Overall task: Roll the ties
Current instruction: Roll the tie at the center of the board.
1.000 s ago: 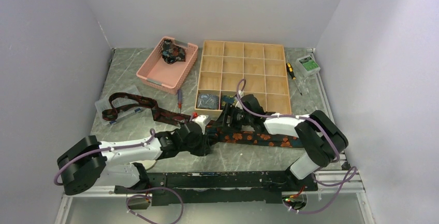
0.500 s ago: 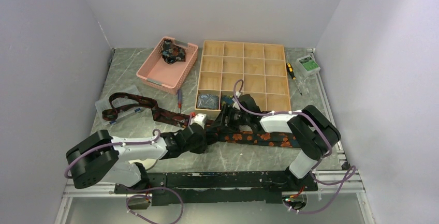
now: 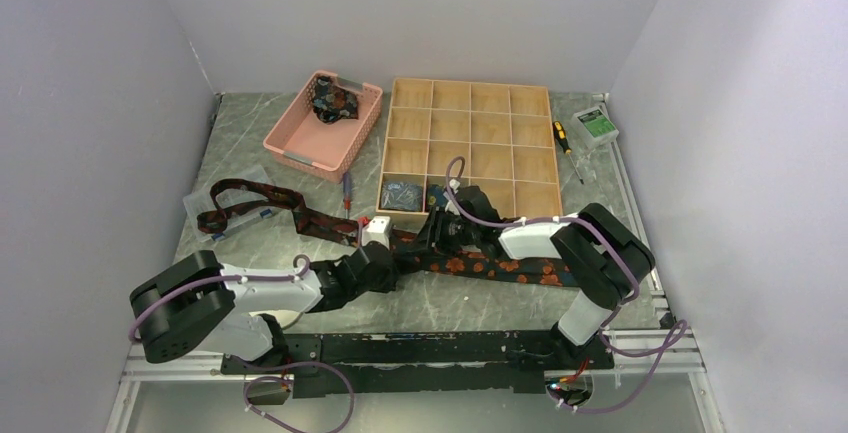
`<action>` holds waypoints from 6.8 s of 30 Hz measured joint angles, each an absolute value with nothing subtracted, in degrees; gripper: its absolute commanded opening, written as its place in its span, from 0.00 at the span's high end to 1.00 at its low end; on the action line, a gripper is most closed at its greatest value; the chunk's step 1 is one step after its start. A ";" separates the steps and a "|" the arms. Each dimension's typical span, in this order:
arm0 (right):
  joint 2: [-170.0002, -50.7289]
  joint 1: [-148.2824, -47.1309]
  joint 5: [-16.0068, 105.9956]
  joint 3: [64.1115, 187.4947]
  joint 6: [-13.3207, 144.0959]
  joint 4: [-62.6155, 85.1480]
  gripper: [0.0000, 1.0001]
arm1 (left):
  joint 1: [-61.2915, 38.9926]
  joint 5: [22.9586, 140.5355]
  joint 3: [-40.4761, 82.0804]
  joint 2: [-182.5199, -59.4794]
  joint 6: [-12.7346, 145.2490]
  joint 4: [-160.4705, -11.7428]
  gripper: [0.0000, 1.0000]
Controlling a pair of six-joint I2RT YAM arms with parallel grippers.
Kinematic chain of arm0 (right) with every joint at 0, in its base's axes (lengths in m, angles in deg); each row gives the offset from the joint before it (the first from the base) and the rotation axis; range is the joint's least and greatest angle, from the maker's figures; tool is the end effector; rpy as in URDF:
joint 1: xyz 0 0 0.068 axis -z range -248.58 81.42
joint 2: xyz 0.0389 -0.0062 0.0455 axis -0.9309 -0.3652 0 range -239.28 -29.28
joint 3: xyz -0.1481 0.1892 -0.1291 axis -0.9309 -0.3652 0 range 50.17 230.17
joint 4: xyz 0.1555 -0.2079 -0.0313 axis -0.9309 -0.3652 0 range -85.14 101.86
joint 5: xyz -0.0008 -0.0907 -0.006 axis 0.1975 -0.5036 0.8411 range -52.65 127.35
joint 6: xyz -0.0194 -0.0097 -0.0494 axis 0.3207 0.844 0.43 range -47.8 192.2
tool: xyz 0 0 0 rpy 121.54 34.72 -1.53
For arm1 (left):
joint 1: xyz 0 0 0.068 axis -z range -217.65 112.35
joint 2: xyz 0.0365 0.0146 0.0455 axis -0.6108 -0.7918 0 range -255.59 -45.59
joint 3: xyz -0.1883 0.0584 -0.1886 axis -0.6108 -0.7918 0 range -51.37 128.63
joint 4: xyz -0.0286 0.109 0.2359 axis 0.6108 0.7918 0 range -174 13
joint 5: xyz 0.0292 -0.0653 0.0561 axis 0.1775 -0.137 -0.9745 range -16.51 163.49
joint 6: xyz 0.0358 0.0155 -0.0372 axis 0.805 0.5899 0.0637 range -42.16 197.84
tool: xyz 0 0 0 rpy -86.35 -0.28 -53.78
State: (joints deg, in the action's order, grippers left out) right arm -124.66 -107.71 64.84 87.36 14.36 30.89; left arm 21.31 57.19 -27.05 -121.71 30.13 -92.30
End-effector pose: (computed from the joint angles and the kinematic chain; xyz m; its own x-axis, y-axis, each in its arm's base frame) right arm 0.2275 0.2065 0.1330 -0.9697 0.1793 -0.1660 -0.0311 0.5833 0.8116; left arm 0.1292 -0.1951 0.1400 -0.7696 -0.0983 -0.6310 0.2201 0.8867 -0.4066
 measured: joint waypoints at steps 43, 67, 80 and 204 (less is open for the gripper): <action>-106.14 -111.52 46.50 75.56 27.91 16.70 0.70 | 21.42 49.61 -22.70 -127.09 24.58 -91.40 0.97; -105.64 -105.68 33.87 78.57 31.36 12.20 0.53 | 16.50 51.66 -16.47 -135.76 28.63 -96.84 0.97; -97.51 -100.37 31.48 76.78 26.25 -1.57 0.58 | 16.11 54.83 -16.38 -135.63 29.57 -97.04 0.97; -122.58 -111.34 44.97 109.54 34.58 2.85 0.38 | 4.68 56.62 -24.78 -103.55 33.57 -77.96 0.74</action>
